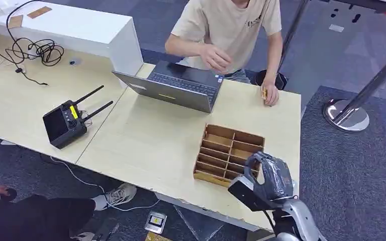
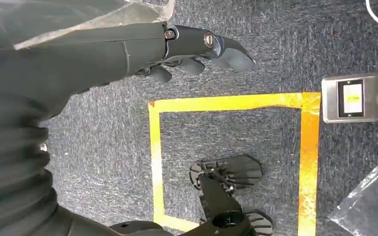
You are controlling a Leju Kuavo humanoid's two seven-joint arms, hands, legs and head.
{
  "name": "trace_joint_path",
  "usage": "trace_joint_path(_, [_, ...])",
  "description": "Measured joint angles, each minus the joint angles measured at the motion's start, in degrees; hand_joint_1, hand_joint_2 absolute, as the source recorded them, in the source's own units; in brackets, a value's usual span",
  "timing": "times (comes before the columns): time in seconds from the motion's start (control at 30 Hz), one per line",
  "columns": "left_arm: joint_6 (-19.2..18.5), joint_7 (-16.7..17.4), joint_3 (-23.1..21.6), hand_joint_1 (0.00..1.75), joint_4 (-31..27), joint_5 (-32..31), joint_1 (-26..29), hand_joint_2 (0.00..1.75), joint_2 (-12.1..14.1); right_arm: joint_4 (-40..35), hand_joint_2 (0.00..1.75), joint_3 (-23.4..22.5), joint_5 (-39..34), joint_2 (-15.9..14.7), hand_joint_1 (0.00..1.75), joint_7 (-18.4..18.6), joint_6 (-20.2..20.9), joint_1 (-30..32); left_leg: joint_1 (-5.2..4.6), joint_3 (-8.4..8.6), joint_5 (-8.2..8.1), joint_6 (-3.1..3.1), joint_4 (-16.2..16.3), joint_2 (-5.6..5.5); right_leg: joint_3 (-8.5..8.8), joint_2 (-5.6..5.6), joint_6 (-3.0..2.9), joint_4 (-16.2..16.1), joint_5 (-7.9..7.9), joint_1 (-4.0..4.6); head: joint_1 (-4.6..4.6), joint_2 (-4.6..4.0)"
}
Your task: Pass the card to the sensor for recognition and then transmit it.
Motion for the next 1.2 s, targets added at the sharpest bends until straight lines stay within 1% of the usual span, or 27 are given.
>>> trace_joint_path(0.03, [0.0, 0.0, 0.0, 0.0, 0.0, 0.0, 0.0, 1.75, 0.0, 0.3, 1.75, 0.0, -0.1, 0.0, 0.93, 0.0, -0.2, 0.0, 0.0, 0.0, 0.0, 0.0, 0.0, 0.0, 0.0, 0.0, 0.0, 0.0, 0.0, 0.0, 0.02, 0.0])
trace_joint_path(0.1, [0.0, 0.0, 0.0, 0.0, 0.0, -0.1, 0.0, 1.75, 0.0, 0.9, 1.75, 0.0, -0.3, 0.0, 0.91, -0.1, -0.4, 0.0, 0.0, 0.0, 0.0, 0.0, 0.0, 0.0, 0.0, 0.0, 0.0, 0.0, 0.0, 0.0, 0.0, 0.0])
trace_joint_path(0.17, [0.0, 0.0, 0.0, 0.0, 0.0, -0.1, 0.0, 1.75, 0.0, 1.6, 1.75, 0.0, -0.4, 0.0, 0.77, -0.1, -0.5, 0.0, 0.0, 0.0, 0.0, 0.0, 0.0, 0.0, 0.0, 0.0, 0.0, 0.0, 0.0, 0.0, 0.0, 0.0])
trace_joint_path(0.2, [0.0, 0.0, 0.0, 0.0, 0.0, -0.1, 0.0, 1.75, 0.0, 1.9, 1.75, 0.0, -0.4, 0.0, 0.73, -0.1, -0.6, 0.0, 0.0, 0.0, 0.0, 0.0, 0.0, 0.0, 0.0, 0.0, 0.0, 0.0, 0.0, 0.0, 0.02, 0.0])
trace_joint_path(0.23, [0.0, 0.0, 0.0, 0.0, 0.0, -0.1, 0.0, 1.75, 0.0, 2.3, 1.75, 0.0, -0.4, 0.0, 0.51, -0.1, -0.6, 0.0, 0.0, 0.0, 0.0, 0.0, 0.0, 0.0, 0.0, 0.0, 0.0, 0.0, 0.0, 0.0, 0.0, 0.0])
trace_joint_path(0.3, [-0.1, 0.0, 0.0, 0.0, 0.0, -0.2, 0.0, 1.75, 0.0, 3.0, 1.75, 0.0, -0.3, 0.0, 0.51, -0.1, -0.7, 0.0, 0.0, 0.0, 0.0, 0.0, 0.0, 0.0, 0.0, 0.0, 0.0, 0.0, 0.0, 0.0, 0.0, 0.0])
trace_joint_path(0.33, [-0.1, 0.0, 0.0, 0.0, 0.0, -0.2, 0.0, 1.75, 0.0, 3.5, 1.75, 0.0, -0.2, 0.0, 0.38, -0.1, -0.8, 0.0, 0.0, 0.0, 0.0, 0.0, 0.0, 0.0, 0.0, 0.0, 0.0, 0.0, 0.0, 0.0, 0.02, 0.0])
trace_joint_path(0.37, [-0.1, 0.0, 0.0, 0.0, 0.0, -0.3, 0.0, 1.75, 0.0, 3.8, 1.75, 0.0, -0.2, 0.0, 0.45, -0.2, -0.9, 0.0, 0.0, 0.0, 0.0, 0.0, 0.0, 0.0, 0.0, 0.0, 0.0, 0.0, 0.0, 0.0, 0.02, 0.0])
trace_joint_path(0.4, [-0.1, 0.0, 0.0, 0.0, 0.0, -0.3, 0.0, 1.75, 0.0, 4.2, 1.75, 0.0, 0.0, 0.0, 0.59, -0.2, -1.0, 0.0, 0.0, 0.0, 0.0, 0.0, 0.0, 0.0, 0.0, 0.0, 0.0, 0.0, 0.0, 0.0, 0.0, 0.0])
trace_joint_path(0.43, [-0.1, 0.0, 0.0, 0.0, 0.0, -0.3, 0.0, 1.75, 0.0, 4.4, 1.75, 0.1, 0.0, 0.0, 0.61, -0.3, -1.1, 0.0, 0.0, 0.0, 0.0, 0.0, 0.0, 0.0, 0.01, 0.0, 0.0, 0.0, 0.0, 0.0, 0.02, 0.0])
trace_joint_path(0.47, [-0.1, 0.0, 0.0, 0.0, 0.0, -0.3, 0.0, 1.75, 0.0, 4.9, 1.75, 0.1, 0.0, 0.1, 0.94, -0.4, -1.2, 0.0, 0.0, 0.0, 0.0, 0.0, 0.0, 0.0, 0.01, 0.0, 0.0, 0.0, 0.0, 0.0, 0.0, 0.0])
trace_joint_path(0.5, [-0.1, 0.1, 0.0, 0.0, 0.0, -0.3, 0.0, 1.75, 0.0, 5.2, 1.75, 0.1, 0.0, 0.1, 1.06, -0.6, -1.3, 0.0, 0.0, 0.0, 0.0, 0.0, 0.0, 0.0, 0.01, 0.0, 0.0, 0.0, 0.0, 0.0, 0.02, 0.0])
trace_joint_path(0.63, [-0.1, 0.1, 0.0, 0.0, 0.0, -0.3, -0.1, 1.75, 0.0, 6.6, 1.75, 0.1, -0.7, 0.3, 1.06, -1.2, -1.7, 0.0, 0.0, 0.0, 0.0, 0.0, 0.0, 0.0, 0.01, 0.0, 0.0, 0.0, 0.0, 0.0, 0.0, 0.0])
trace_joint_path(0.73, [-0.1, 0.1, 0.0, 0.0, 0.0, -0.3, -0.1, 1.75, 0.0, 7.3, 1.75, 0.1, -0.8, 0.6, 1.12, -1.4, -1.7, 0.0, 0.0, 0.0, 0.0, 0.0, 0.0, 0.0, 0.01, 0.0, 0.0, 0.0, 0.0, 0.0, 0.02, 0.0])
trace_joint_path(0.77, [-0.1, 0.1, 0.0, 0.0, 0.0, -0.3, -0.1, 1.75, 0.0, 7.5, 1.75, 0.1, -0.8, 0.6, 1.22, -1.5, -1.8, 0.0, 0.0, 0.0, 0.0, 0.0, 0.0, 0.0, 0.01, 0.0, 0.0, 0.0, 0.0, 0.0, 0.0, 0.0])
trace_joint_path(0.83, [-0.1, 0.1, 0.0, 0.0, 0.0, -0.3, -0.1, 1.75, 0.0, 8.1, 1.75, 0.1, -1.0, 0.7, 1.34, -1.6, -2.1, -0.1, 0.0, 0.0, 0.0, 0.0, 0.0, 0.0, 0.01, 0.0, 0.0, 0.0, 0.0, 0.0, 0.02, 0.0])
trace_joint_path(0.87, [-0.1, 0.1, 0.0, 0.0, 0.0, -0.3, -0.1, 1.75, 0.0, 8.3, 1.75, 0.1, -1.1, 0.7, 1.36, -1.7, -2.3, -0.1, 0.0, 0.0, 0.0, 0.0, 0.0, 0.0, 0.01, 0.0, 0.0, 0.0, 0.0, 0.0, 0.02, 0.0])
trace_joint_path(0.9, [-0.1, 0.1, 0.0, 0.0, 0.0, -0.3, -0.1, 1.75, 0.0, 8.5, 1.75, 0.1, -1.1, 0.8, 1.43, -1.7, -2.6, -0.1, 0.0, 0.0, 0.0, 0.0, 0.0, 0.0, 0.01, 0.0, 0.0, 0.0, 0.0, 0.0, 0.02, 0.0])
trace_joint_path(1.0, [-0.1, 0.1, 0.0, 0.0, 0.0, -0.3, -0.1, 1.75, 0.0, 9.1, 1.75, 0.1, -1.6, 1.0, 1.71, -2.1, -3.5, -0.2, 0.0, 0.01, 0.0, 0.0, 0.0, 0.0, 0.01, 0.0, 0.0, 0.0, 0.0, 0.0, 0.0, 0.0])
trace_joint_path(1.07, [-0.1, 0.1, 0.0, 0.0, 0.0, -0.3, -0.1, 1.75, 0.0, 9.4, 1.75, 0.1, -1.5, 1.1, 1.73, -2.1, -3.9, -0.3, 0.0, 0.01, 0.0, 0.0, 0.0, 0.0, 0.01, 0.0, 0.0, 0.0, 0.0, 0.0, 0.02, 0.0])
trace_joint_path(1.2, [-0.1, 0.1, 0.0, 0.0, 0.0, -0.4, -0.1, 1.75, 0.0, 9.9, 1.75, 0.1, -1.0, 1.3, 1.69, -2.1, -4.3, -0.4, 0.0, 0.02, 0.0, 0.0, 0.0, 0.0, 0.02, 0.0, 0.0, 0.0, 0.0, 0.0, 0.0, 0.0])
